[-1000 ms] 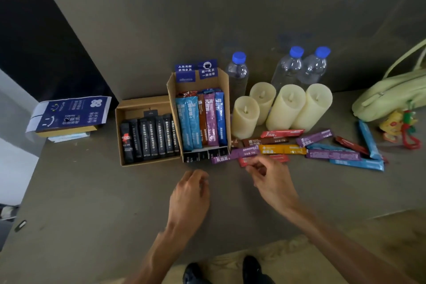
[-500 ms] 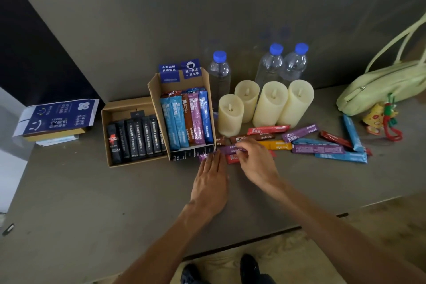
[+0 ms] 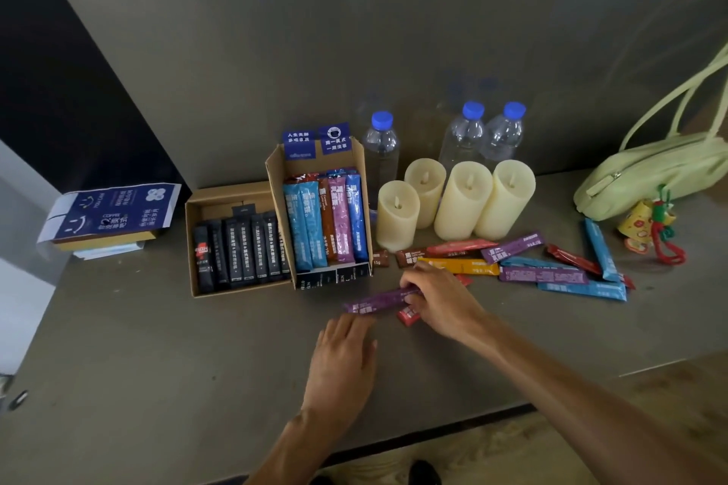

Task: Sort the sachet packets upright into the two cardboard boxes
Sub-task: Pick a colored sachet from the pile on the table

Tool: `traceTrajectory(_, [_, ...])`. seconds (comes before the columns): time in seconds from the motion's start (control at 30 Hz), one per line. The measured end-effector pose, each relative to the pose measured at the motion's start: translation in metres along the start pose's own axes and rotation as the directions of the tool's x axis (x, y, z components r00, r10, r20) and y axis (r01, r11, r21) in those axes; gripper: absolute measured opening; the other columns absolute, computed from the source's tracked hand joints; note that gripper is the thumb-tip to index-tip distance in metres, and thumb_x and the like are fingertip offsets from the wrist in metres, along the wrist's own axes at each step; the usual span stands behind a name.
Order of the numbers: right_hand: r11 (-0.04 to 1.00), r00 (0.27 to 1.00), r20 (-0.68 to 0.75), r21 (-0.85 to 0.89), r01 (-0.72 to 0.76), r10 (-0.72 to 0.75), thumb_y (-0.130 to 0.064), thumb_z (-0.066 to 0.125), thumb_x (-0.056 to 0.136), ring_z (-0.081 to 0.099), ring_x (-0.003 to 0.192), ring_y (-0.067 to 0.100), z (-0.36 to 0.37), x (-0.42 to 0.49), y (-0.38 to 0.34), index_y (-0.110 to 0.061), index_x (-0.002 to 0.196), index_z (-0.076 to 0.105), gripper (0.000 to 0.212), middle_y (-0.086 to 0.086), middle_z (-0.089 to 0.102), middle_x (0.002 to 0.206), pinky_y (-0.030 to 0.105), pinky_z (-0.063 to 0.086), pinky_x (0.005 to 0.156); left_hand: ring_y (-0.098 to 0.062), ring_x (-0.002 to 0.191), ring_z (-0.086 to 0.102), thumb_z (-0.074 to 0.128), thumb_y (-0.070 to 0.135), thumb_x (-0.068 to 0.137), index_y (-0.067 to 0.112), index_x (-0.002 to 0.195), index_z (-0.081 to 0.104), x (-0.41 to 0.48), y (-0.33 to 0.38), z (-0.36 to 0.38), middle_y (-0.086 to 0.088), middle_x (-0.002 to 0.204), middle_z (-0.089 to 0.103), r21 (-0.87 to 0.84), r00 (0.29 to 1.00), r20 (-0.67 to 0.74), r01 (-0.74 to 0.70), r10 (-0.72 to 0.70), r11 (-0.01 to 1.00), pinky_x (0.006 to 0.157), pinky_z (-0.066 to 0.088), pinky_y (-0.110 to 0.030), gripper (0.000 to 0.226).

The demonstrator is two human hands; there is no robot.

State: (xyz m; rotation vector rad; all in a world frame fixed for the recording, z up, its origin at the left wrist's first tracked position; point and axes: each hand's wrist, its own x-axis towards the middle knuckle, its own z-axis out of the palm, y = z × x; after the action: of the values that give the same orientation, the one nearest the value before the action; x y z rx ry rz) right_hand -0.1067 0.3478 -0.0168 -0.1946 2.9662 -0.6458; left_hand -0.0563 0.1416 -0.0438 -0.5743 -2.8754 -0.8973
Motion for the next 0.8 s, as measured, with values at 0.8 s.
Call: traceTrajectory(0.8, [0.702,0.985,-0.096,0.711,-0.033,0.143,-0.025,0.073,0.089,0.069,0.08,0.003,-0.021,0.01,-0.059,-0.022,0.104,0.071,0.016,-0.01,0.073,0.093,0.018,0.052,0.063,-0.002,0.071,0.065,0.065,0.015,0.092,0.022,0.084,0.068,0.077,0.024,-0.069,0.012,0.075,0.07,-0.578,0.907,-0.094,0.285,-0.409,0.765,0.063,0.046,-0.009,0.011])
